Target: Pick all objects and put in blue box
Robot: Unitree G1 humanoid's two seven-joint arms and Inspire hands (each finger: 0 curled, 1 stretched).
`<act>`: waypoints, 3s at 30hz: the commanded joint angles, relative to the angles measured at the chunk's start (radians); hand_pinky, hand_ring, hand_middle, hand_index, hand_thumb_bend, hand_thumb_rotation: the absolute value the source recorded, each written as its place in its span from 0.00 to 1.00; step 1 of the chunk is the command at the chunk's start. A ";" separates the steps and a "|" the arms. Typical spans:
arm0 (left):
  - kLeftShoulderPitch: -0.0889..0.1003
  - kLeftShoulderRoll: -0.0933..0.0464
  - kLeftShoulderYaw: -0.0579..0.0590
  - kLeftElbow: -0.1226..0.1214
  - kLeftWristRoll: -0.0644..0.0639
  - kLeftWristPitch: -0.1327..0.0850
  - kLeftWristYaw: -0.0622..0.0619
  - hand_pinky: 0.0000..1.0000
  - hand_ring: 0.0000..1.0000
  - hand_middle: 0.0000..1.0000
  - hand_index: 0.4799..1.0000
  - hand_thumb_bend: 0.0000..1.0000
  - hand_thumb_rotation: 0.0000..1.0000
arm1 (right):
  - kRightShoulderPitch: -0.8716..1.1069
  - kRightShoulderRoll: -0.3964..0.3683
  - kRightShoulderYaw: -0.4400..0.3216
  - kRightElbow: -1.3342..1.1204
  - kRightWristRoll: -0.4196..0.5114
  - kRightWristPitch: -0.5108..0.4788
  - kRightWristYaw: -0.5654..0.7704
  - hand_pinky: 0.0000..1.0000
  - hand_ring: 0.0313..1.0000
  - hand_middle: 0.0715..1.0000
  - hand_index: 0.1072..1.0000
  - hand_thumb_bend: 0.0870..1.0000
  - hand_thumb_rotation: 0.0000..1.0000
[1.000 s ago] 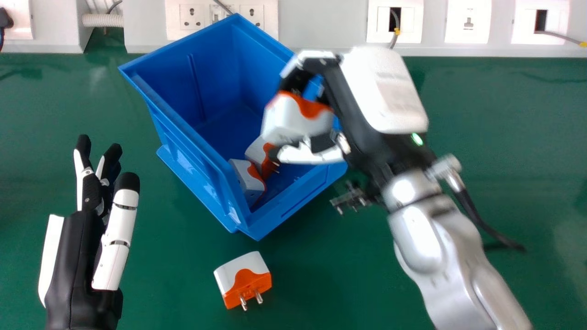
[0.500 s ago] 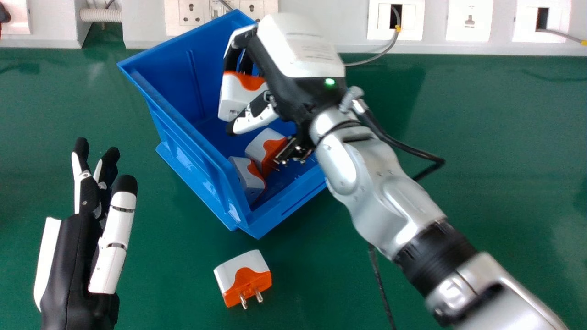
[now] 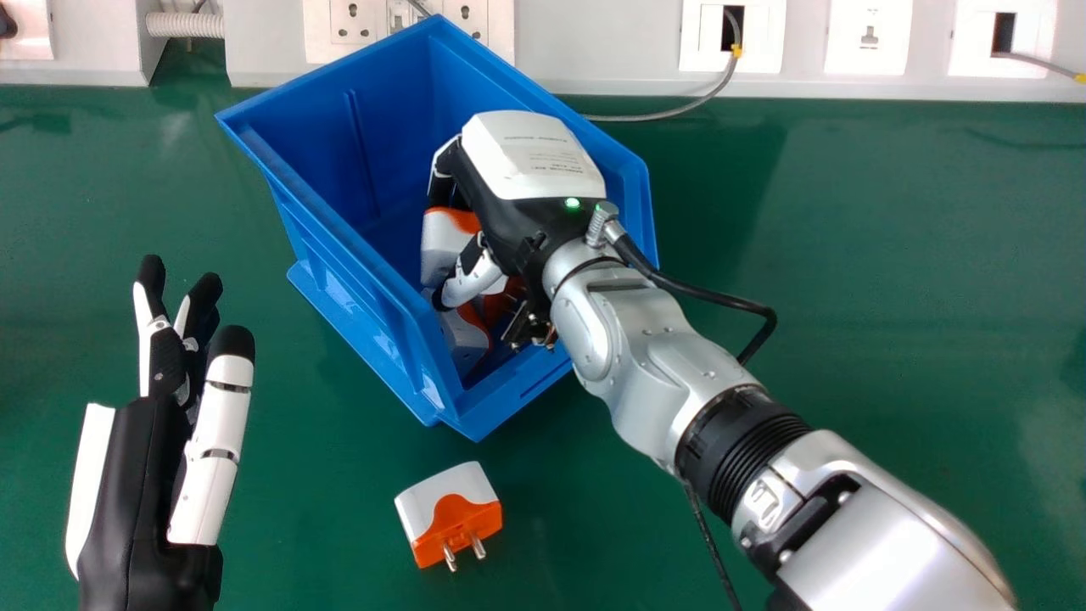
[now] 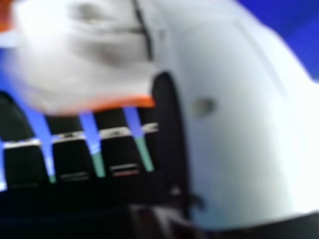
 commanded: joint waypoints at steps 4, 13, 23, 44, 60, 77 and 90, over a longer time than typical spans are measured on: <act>0.004 -0.003 -0.004 -0.019 0.000 -0.016 0.002 1.00 1.00 0.98 0.97 0.31 0.86 | -0.031 -0.003 0.017 -0.006 0.003 0.020 -0.015 0.33 0.43 0.51 0.44 0.45 0.00; -0.008 -0.001 -0.007 -0.009 0.014 -0.016 0.009 1.00 0.99 0.98 0.96 0.31 0.86 | -0.030 -0.037 0.073 -0.082 -0.017 0.102 0.076 0.79 0.93 0.97 0.95 0.61 0.30; -0.014 -0.008 -0.013 -0.013 0.025 -0.009 0.022 1.00 1.00 0.97 0.95 0.29 0.87 | 0.041 -0.087 0.044 -0.281 0.004 0.127 0.087 0.79 0.94 0.98 0.95 0.47 0.18; -0.014 -0.017 -0.006 0.016 0.010 -0.047 0.012 1.00 1.00 0.99 0.98 0.32 0.86 | 0.934 -0.462 -0.194 -1.382 0.074 -0.141 0.092 0.65 0.81 0.86 0.84 0.40 0.33; -0.014 -0.023 -0.003 0.072 0.016 -0.103 0.022 1.00 1.00 0.98 0.97 0.34 0.85 | 1.344 -0.613 -0.273 -1.324 0.099 -0.606 0.076 0.58 0.71 0.73 0.72 0.43 0.39; -0.023 -0.011 0.006 0.107 0.012 -0.128 0.026 1.00 1.00 0.99 0.99 0.35 0.87 | 1.143 -0.561 -0.124 -1.181 -0.098 -0.716 0.094 0.62 0.75 0.78 0.76 0.36 0.38; -0.013 -0.011 0.009 0.096 0.027 -0.126 0.035 1.00 1.00 0.99 0.98 0.30 0.90 | 0.851 -0.520 -0.024 -1.100 -0.243 -0.774 0.064 0.61 0.77 0.79 0.76 0.44 0.25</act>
